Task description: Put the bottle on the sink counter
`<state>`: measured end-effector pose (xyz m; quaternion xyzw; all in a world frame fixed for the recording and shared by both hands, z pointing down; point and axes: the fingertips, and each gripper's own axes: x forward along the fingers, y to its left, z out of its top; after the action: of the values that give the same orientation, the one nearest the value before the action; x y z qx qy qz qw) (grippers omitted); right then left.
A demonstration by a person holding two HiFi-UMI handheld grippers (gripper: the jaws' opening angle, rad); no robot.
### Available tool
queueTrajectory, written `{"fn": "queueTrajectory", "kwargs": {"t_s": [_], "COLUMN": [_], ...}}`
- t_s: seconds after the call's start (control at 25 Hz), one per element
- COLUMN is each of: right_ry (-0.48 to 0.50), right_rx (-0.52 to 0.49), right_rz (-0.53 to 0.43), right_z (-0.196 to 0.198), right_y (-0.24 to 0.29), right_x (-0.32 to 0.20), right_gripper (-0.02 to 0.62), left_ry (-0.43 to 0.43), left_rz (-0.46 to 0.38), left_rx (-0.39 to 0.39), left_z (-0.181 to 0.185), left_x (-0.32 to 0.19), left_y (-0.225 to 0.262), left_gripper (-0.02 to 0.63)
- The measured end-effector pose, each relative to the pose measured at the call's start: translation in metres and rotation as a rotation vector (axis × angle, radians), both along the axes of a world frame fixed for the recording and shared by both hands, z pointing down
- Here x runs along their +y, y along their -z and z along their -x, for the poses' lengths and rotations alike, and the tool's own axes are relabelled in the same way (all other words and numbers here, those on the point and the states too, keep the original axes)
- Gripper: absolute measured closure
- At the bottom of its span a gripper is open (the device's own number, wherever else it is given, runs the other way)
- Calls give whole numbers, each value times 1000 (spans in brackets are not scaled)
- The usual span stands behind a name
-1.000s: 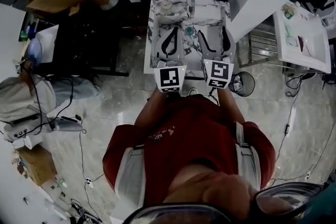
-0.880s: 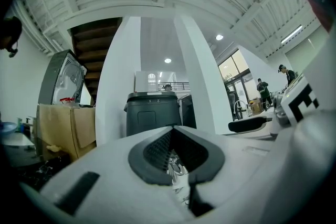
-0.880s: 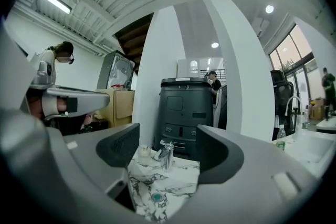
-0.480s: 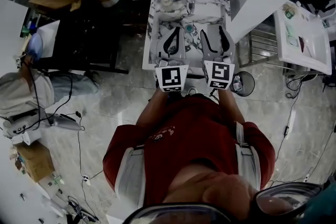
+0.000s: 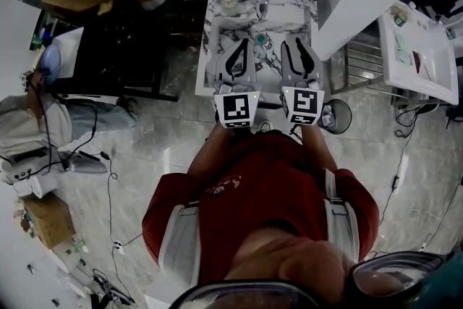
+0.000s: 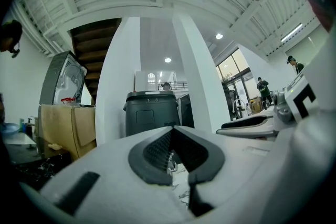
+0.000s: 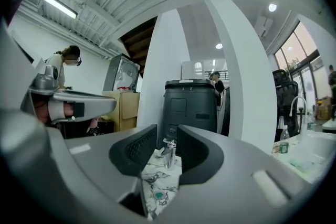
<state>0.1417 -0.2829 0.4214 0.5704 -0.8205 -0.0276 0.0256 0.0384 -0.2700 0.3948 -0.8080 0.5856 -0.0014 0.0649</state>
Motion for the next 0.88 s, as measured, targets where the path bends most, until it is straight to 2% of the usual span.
{"fn": "queueTrajectory", "kwargs": {"t_s": [0.32,0.88], "right_ry": [-22,-8], "right_rx": [-2,5], "right_rz": [7,13], "right_z": [-6,-3], "right_y": [-5,-9], "right_x": [3,4], "right_gripper": [583,594], "left_ry": [2,13], "left_rz": [-4,-3], "left_rx": [-4,3], "left_z": [-1,4], "left_x": [4,7], "left_y": [1,-4], "left_gripper": [603,603]}}
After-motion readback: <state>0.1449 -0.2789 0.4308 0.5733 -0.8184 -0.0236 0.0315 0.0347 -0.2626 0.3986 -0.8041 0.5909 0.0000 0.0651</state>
